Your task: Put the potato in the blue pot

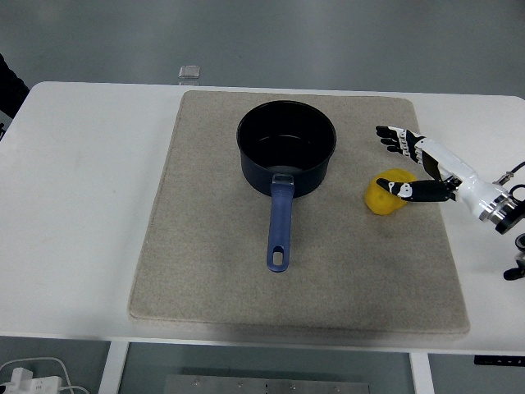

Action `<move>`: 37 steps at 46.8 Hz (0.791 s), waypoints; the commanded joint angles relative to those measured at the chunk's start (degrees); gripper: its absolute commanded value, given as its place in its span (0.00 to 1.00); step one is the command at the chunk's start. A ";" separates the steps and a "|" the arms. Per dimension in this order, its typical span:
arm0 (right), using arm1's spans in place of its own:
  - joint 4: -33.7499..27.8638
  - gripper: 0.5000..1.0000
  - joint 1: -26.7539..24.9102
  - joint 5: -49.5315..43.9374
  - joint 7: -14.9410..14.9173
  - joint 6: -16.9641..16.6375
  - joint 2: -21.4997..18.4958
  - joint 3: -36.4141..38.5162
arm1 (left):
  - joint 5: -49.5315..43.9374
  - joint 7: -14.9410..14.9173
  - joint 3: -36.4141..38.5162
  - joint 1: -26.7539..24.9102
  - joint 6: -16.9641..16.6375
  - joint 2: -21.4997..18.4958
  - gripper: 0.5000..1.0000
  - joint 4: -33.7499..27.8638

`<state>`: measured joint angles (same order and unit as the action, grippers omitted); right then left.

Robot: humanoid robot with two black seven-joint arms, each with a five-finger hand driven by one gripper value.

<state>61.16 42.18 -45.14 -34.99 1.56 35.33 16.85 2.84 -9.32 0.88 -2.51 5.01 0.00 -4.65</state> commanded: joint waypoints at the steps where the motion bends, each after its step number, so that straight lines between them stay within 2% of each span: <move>1: 0.01 0.85 -0.43 -0.21 -0.01 -0.15 0.35 -0.15 | 0.06 0.00 0.00 -0.04 0.00 0.00 0.99 -0.01; 15: -0.16 0.85 -0.52 -3.02 -0.01 -0.24 2.29 -1.12 | 0.06 0.00 0.00 -0.04 0.00 0.00 0.99 -0.01; 37: -1.83 0.84 -0.69 -4.25 -0.01 -0.15 1.50 -2.00 | -0.02 0.00 0.00 -0.04 0.00 0.00 0.99 -0.01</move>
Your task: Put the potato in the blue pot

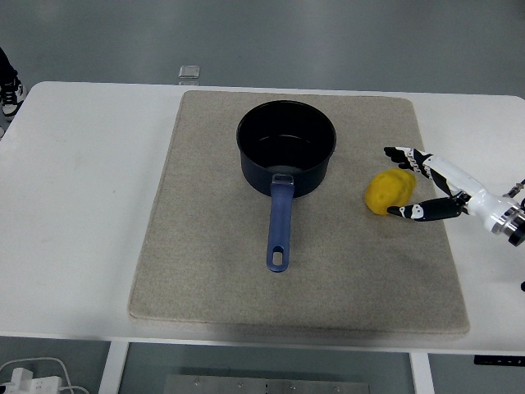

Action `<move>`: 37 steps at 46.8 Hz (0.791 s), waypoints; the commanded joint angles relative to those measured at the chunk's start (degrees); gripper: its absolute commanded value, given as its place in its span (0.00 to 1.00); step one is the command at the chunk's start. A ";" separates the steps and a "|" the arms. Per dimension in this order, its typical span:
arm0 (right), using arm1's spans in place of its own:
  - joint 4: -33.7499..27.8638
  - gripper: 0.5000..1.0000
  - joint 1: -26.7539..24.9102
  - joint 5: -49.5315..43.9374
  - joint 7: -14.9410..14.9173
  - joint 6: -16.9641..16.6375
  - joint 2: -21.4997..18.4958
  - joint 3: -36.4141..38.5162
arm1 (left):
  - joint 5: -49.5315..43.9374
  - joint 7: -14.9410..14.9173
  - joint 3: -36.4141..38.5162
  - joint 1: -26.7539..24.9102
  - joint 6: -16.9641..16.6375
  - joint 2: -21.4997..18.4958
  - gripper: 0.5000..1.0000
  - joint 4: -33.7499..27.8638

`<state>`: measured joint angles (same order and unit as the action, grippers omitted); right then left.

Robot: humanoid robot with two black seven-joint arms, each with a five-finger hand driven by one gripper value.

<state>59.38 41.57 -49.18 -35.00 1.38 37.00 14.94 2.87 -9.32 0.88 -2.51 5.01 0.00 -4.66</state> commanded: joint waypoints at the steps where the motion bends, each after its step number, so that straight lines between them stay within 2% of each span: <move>1: -0.05 0.84 -0.17 -0.21 0.00 0.11 -0.17 -0.09 | 0.03 0.00 0.00 -0.04 -0.01 0.00 0.99 0.00; 6: -0.14 0.83 -0.61 -0.21 0.00 0.29 -0.26 -0.09 | -0.06 0.00 0.00 0.05 -0.01 0.00 0.99 0.00; 9: -0.14 0.75 -0.52 -0.12 0.00 0.38 -0.26 -0.09 | 0.03 0.00 0.00 0.05 -0.01 0.00 0.99 0.00; 12: -0.14 0.57 -0.52 -0.12 0.00 0.46 -0.26 -0.09 | 0.03 0.00 0.00 0.05 -0.01 0.00 0.99 0.00; 15: -0.14 0.43 -0.43 -0.12 0.00 0.55 -0.26 -0.09 | -0.06 0.00 0.00 0.05 -0.01 0.00 0.99 0.00; 18: -0.14 0.19 -0.43 -0.21 0.00 0.55 -0.26 -0.09 | -0.06 0.00 0.00 0.05 -0.01 0.00 0.99 0.00; 21: -0.14 0.02 -0.52 -0.21 0.00 0.73 -0.34 -0.09 | -0.06 0.00 0.00 -0.04 -0.01 0.00 0.99 0.00; 27: -0.14 0.00 -0.52 -0.30 0.00 2.22 -0.35 -0.26 | -0.06 0.00 0.00 0.05 -0.01 0.00 0.99 0.00; 37: -0.14 0.00 -0.43 -0.39 0.00 2.22 -0.78 -0.17 | -0.06 0.00 0.00 0.05 -0.01 0.00 0.99 0.18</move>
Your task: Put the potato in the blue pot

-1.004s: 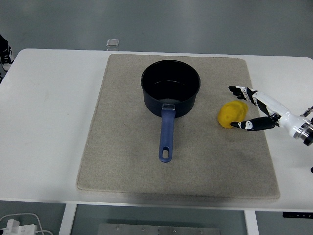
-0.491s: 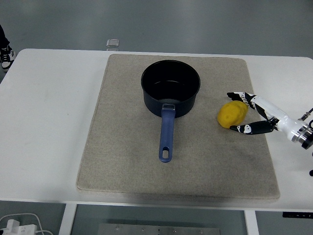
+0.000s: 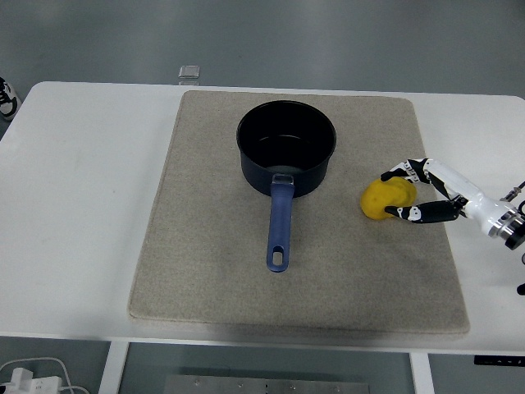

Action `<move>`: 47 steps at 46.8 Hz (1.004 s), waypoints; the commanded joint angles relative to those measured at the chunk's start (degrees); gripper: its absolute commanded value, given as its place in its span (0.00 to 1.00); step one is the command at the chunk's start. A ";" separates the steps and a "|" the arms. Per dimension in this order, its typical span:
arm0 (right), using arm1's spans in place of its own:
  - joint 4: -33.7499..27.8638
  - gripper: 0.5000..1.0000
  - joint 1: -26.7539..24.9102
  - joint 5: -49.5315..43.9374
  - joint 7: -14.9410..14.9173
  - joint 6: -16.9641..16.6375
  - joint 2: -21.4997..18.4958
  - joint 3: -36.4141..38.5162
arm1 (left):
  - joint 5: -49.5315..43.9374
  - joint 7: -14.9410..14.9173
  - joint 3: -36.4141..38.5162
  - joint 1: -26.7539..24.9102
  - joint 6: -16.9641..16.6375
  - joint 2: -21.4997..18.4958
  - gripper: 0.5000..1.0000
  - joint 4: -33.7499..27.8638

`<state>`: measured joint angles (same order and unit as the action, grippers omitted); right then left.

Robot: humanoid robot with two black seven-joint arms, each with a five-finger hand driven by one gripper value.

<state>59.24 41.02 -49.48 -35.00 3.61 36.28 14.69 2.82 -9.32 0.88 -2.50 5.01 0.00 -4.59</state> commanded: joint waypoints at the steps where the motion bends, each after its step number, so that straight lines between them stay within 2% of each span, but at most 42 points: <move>1: 0.00 0.00 0.20 -0.26 0.00 0.00 -0.07 0.08 | -0.01 0.00 0.00 0.04 0.00 0.00 0.99 0.10; 9: 0.35 0.00 0.99 -0.18 0.00 -0.36 0.11 0.69 | -0.01 0.00 0.00 0.04 0.00 0.00 0.99 0.10; 19: 1.06 0.00 4.76 0.88 0.00 -0.79 0.90 0.96 | 0.08 0.00 0.00 0.04 0.00 0.00 0.99 0.10; 28: 1.14 0.00 9.86 3.51 0.00 -4.04 1.52 0.87 | -0.01 0.00 0.00 0.04 0.00 0.00 0.99 0.01; 32: 1.06 0.00 12.23 5.01 0.00 -4.49 1.25 0.26 | 0.08 0.00 0.00 -0.05 0.00 0.00 0.99 -0.07; 39: 0.97 0.00 15.57 7.20 0.00 -4.57 -0.24 -0.80 | 0.08 0.00 0.00 0.04 0.00 0.00 0.99 -0.16; 47: -0.96 0.00 20.06 7.73 0.00 -4.40 -5.68 -4.93 | 0.08 0.00 -0.09 -0.05 0.00 0.00 0.99 -0.16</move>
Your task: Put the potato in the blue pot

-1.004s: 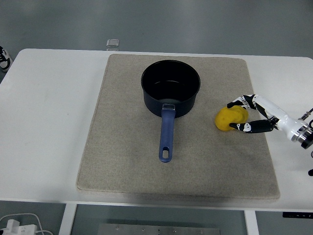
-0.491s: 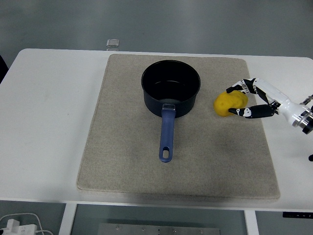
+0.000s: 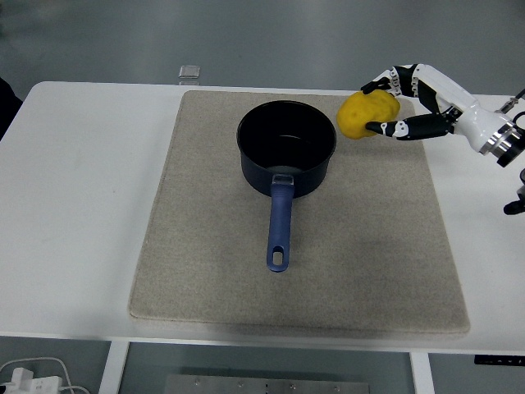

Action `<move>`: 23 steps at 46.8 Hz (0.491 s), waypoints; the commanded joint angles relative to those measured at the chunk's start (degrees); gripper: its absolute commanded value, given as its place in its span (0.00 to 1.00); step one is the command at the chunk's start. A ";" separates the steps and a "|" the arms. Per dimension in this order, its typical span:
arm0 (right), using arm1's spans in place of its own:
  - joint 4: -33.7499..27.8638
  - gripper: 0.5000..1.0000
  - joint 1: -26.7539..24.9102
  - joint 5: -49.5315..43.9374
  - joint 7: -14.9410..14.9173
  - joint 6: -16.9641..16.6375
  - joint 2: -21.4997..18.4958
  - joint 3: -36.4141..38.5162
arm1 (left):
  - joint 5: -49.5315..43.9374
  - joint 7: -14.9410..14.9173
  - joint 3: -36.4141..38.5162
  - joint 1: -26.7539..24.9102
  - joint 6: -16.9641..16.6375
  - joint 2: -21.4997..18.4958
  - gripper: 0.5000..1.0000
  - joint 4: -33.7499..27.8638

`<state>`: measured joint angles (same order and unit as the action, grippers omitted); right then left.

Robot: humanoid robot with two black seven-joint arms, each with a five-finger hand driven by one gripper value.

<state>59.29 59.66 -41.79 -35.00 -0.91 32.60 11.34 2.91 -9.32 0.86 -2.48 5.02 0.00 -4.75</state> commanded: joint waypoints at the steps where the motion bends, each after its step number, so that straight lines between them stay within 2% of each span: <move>1: -1.62 0.00 1.86 0.04 0.00 0.12 -2.62 -2.02 | -0.01 0.01 0.01 0.02 -0.01 0.00 0.99 0.00; 8: -4.88 0.00 2.83 0.13 0.00 0.12 -7.54 -2.55 | -0.01 0.01 -0.07 0.02 -0.01 0.00 0.99 0.00; 23: -10.94 0.00 3.80 0.04 0.00 0.04 -15.36 -3.35 | -0.01 0.01 -0.07 0.11 -0.01 0.00 0.99 -0.08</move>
<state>49.37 63.45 -41.73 -35.00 -0.88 18.58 8.00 2.91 -9.32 0.79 -2.41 5.02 0.00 -4.82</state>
